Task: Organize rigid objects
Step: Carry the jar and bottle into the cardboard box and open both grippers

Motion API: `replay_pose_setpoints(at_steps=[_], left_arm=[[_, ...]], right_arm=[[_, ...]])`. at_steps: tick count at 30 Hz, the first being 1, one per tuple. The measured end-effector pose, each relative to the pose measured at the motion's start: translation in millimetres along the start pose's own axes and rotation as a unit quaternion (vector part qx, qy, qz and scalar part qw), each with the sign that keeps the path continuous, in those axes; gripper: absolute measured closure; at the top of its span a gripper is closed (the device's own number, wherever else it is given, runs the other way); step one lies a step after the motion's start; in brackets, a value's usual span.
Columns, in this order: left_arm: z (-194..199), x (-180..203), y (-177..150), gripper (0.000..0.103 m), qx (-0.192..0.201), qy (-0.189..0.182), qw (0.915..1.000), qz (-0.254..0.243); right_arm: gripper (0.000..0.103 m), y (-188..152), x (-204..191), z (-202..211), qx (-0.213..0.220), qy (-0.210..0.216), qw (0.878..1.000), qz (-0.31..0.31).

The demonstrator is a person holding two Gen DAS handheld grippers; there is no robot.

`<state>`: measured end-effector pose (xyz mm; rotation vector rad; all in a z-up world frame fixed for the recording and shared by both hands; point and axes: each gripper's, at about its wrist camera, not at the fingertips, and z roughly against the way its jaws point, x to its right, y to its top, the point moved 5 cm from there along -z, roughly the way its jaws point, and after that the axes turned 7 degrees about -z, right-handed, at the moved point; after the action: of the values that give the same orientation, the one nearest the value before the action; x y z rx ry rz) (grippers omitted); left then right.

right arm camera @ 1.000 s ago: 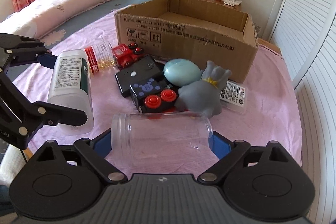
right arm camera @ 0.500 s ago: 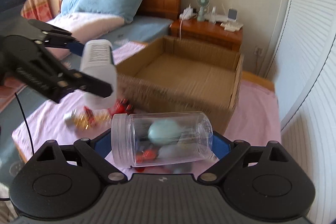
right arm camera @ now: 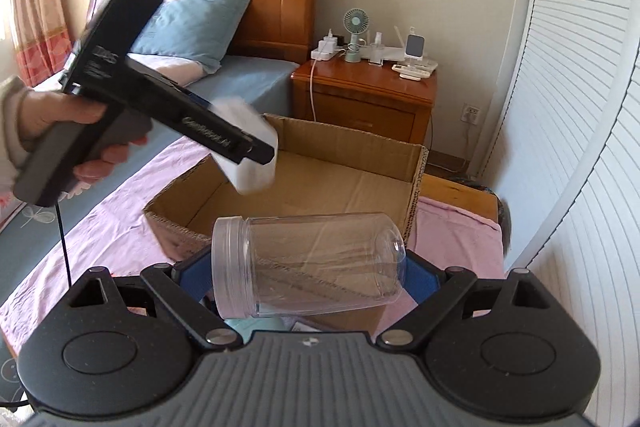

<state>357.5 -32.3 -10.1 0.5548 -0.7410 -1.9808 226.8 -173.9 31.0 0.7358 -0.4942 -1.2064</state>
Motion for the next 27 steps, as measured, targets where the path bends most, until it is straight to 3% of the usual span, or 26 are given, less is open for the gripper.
replay_pose_setpoints(at_steps=[4,12,23,25,27], left_arm=[[-5.1,-7.9,-4.6,0.010,-0.002,0.021,0.9997,0.014],[37.8,12.6,-25.4,0.007,0.006,0.020,0.9996,-0.019],[102.5,22.0,-74.7,0.004,0.018,0.018,0.9997,-0.007],[108.7,22.6,-82.4,0.004,0.018,0.023,0.9996,-0.001],[113.2,22.3,-88.9,0.004,0.015,0.027,0.9995,0.008]], right_arm=[[0.007,0.7,2.9,-7.2,-0.004,-0.001,1.000,-0.004],[0.007,6.4,0.7,-23.7,-0.014,-0.001,1.000,0.002],[0.007,29.3,-3.8,-52.6,-0.023,-0.010,1.000,-0.004],[0.000,33.3,-4.8,-56.7,-0.025,-0.020,0.999,-0.009],[0.000,32.7,-6.9,-55.9,-0.025,-0.021,0.999,-0.016]])
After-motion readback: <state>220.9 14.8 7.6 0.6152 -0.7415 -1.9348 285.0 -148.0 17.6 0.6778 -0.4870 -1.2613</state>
